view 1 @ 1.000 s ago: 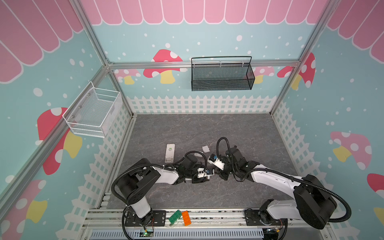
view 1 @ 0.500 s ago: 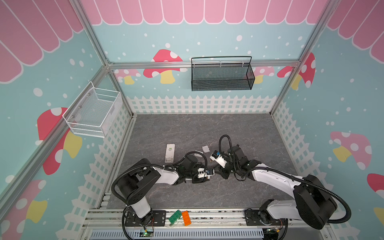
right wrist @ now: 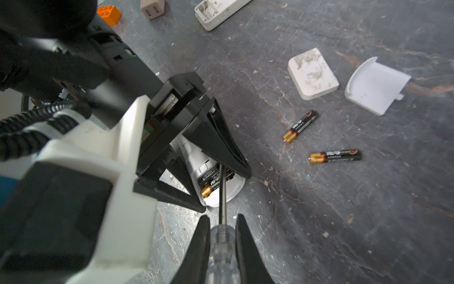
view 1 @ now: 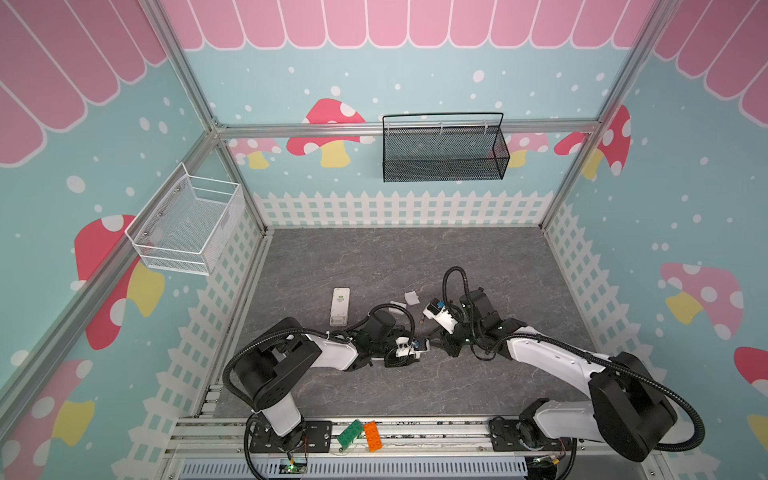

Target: Unload the batteries from the remote control

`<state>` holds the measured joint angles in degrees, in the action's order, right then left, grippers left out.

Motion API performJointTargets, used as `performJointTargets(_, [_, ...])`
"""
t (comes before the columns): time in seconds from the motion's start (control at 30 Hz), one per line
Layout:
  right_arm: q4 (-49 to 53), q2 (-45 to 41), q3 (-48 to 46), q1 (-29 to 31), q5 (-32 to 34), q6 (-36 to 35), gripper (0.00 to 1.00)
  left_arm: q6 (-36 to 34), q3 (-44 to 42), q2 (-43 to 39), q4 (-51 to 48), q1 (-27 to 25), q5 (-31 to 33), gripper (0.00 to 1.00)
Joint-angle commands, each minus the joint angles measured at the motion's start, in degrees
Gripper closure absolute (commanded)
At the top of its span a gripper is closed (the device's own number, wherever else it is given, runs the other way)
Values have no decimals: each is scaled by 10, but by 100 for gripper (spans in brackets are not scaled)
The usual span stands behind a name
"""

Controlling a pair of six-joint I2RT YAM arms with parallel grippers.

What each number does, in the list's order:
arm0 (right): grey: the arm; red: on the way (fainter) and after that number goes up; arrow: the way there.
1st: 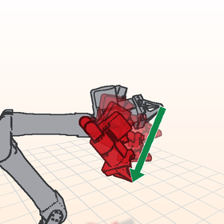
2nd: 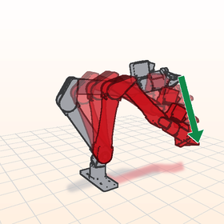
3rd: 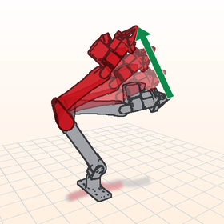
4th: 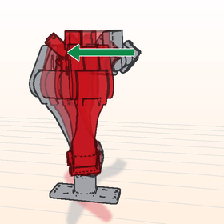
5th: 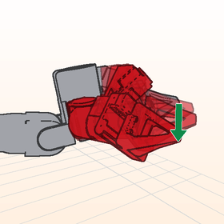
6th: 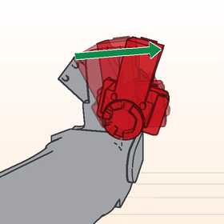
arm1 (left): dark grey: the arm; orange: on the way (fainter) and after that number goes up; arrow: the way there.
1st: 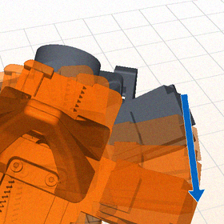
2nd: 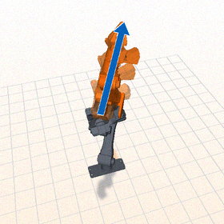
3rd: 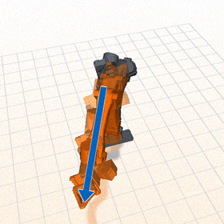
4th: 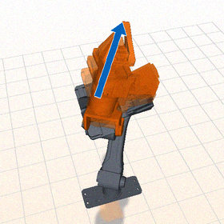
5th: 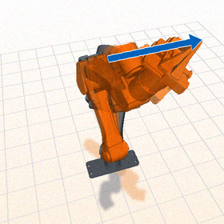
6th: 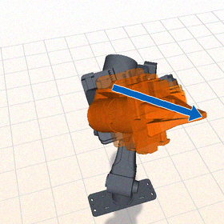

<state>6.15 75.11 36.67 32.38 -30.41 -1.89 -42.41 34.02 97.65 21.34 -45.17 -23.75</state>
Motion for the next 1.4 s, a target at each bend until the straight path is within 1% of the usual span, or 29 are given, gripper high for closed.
performJointTargets(0.0, [-18,-10,4,9,62,-24,100,-13,-21,18,-50,-8,16,53])
performJointTargets(0.07, [-16,-5,8,15,86,-30,100,-12,-20,18,-51,-8,17,53])
performJointTargets(0.2, [5,16,16,29,69,-40,100,-11,-20,19,-51,-10,21,53])
performJointTargets(0.4, [9,24,20,31,108,-32,100,-12,-20,18,-50,-10,21,53])
performJointTargets(0.53, [8,38,27,34,121,-24,100,-10,-21,18,-48,-10,23,53])
performJointTargets(0.73, [18,41,25,38,153,-29,100,-11,-21,18,-47,-11,25,53])
performJointTargets(0.8, [21,45,25,39,144,-24,100,-11,-21,18,-48,-11,24,53])
performJointTargets(0.93, [36,58,32,40,99,-4,100,-11,-21,18,-47,-11,25,53])
performJointTargets(1.1, [64,73,39,40,74,12,100,-12,-22,17,-46,-11,24,53])
performJointTargets(1.17, [73,82,47,39,53,18,100,-11,-24,17,-45,-11,24,53])
performJointTargets(1.37, [98,86,67,33,3,12,100,-14,-25,16,-44,-11,23,53])
